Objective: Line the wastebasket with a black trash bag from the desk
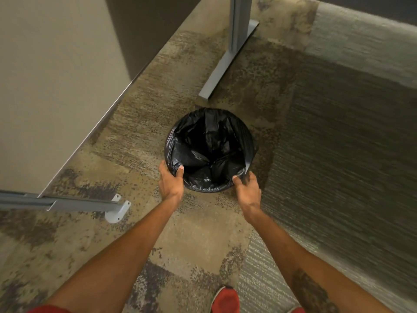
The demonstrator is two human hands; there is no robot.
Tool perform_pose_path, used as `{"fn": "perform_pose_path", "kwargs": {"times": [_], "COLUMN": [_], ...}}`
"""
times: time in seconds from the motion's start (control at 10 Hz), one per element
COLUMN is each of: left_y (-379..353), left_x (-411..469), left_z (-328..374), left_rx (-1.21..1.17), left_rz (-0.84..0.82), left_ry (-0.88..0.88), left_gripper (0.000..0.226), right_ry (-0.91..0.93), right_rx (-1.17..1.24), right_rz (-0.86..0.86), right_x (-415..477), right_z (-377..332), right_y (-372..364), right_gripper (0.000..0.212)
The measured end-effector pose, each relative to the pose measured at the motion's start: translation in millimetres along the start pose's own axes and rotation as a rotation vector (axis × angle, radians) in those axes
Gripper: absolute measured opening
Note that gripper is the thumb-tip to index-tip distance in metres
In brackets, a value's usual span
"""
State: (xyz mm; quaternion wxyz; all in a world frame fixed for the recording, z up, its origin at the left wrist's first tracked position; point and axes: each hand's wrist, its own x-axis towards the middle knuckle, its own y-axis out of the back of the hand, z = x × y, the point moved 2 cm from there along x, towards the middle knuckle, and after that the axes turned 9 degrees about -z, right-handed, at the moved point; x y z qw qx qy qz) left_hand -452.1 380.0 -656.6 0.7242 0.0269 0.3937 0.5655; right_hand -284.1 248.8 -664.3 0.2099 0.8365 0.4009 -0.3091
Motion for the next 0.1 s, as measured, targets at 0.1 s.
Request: {"fn": "perform_pose_path", "kwargs": {"times": [0.1], "left_y": [0.4], "left_x": [-19.5], "left_z": [15.0], "left_rx": [0.201], "left_rz": [0.047], "left_ry": [-0.054], "left_gripper": [0.064], "right_ry": [0.124], "right_rx": [-0.353], "right_rz": [0.094], "right_x": [-18.2], "right_z": [-9.3], "right_y": [5.6], "right_gripper": [0.055]}}
